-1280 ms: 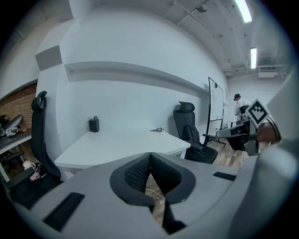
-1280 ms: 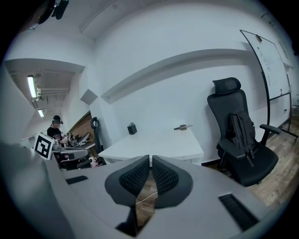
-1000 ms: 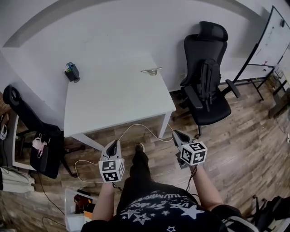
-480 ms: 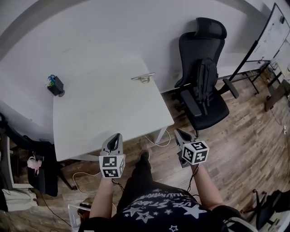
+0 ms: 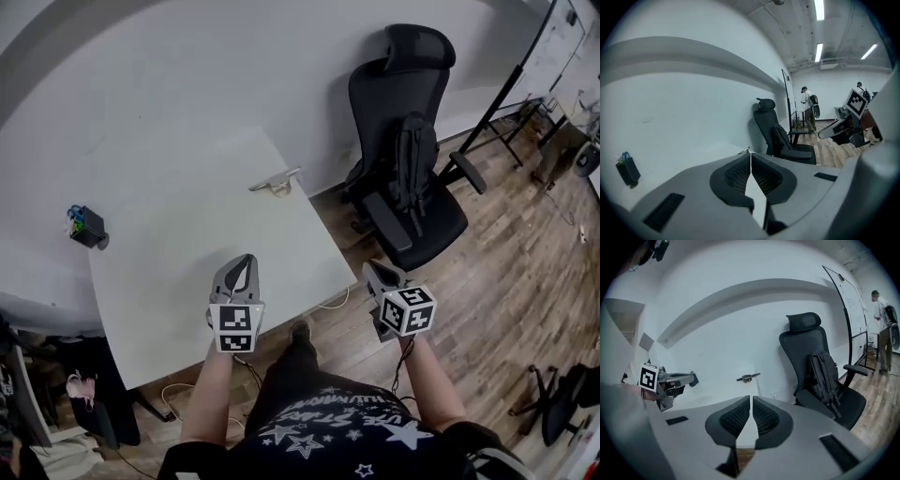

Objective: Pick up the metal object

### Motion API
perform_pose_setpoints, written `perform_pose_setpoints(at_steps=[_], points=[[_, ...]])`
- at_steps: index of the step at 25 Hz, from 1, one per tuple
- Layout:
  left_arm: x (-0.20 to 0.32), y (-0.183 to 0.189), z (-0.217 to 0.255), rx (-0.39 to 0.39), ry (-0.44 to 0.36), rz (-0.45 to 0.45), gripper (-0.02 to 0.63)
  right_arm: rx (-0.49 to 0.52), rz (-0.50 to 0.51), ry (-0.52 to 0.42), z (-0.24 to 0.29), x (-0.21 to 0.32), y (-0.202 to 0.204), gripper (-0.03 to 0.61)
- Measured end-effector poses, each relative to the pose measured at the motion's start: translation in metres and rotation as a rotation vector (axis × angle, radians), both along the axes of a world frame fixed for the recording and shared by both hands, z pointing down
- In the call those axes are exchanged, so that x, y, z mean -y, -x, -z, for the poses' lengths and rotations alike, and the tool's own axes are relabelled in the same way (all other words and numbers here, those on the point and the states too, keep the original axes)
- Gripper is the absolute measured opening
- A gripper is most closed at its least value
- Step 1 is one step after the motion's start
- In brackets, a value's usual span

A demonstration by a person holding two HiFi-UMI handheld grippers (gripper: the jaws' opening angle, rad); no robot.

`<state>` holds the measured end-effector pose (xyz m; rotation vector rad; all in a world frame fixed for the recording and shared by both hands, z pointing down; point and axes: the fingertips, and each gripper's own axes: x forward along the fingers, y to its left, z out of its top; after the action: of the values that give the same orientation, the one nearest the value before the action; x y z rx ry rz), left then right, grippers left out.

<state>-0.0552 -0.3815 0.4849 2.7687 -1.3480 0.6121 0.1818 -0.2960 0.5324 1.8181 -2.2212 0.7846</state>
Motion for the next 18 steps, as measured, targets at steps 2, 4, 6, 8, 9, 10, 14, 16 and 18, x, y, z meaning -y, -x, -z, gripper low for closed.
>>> perform_pose_setpoints(at_steps=[2,4,6,8,9,10,14,16,18], points=[[0.023,-0.013,0.001,0.028,-0.020,-0.025,0.021,-0.003,-0.023,0.006,0.000,0.014,-0.009,0.049],[0.043,-0.026,-0.002,0.066,-0.035,-0.058,0.021,-0.005,-0.046,0.014,-0.002,0.025,-0.018,0.050],[0.062,-0.038,-0.003,0.105,-0.050,-0.083,0.023,-0.007,-0.066,0.021,-0.003,0.035,-0.025,0.050],[0.081,-0.047,-0.003,0.155,-0.088,-0.093,0.025,-0.009,-0.084,0.025,-0.004,0.045,-0.032,0.051],[0.091,-0.051,-0.002,0.179,-0.113,-0.094,0.033,-0.009,-0.091,0.027,-0.003,0.050,-0.034,0.050],[0.100,-0.055,-0.003,0.201,-0.135,-0.097,0.060,-0.010,-0.096,0.028,-0.003,0.056,-0.036,0.050],[0.131,-0.074,-0.010,0.263,-0.171,-0.138,0.112,-0.012,-0.111,0.038,-0.006,0.076,-0.042,0.049],[0.144,-0.084,-0.016,0.296,-0.182,-0.168,0.128,-0.013,-0.120,0.046,-0.008,0.085,-0.045,0.051],[0.156,-0.093,-0.024,0.348,-0.201,-0.194,0.145,-0.014,-0.128,0.055,-0.011,0.093,-0.047,0.050]])
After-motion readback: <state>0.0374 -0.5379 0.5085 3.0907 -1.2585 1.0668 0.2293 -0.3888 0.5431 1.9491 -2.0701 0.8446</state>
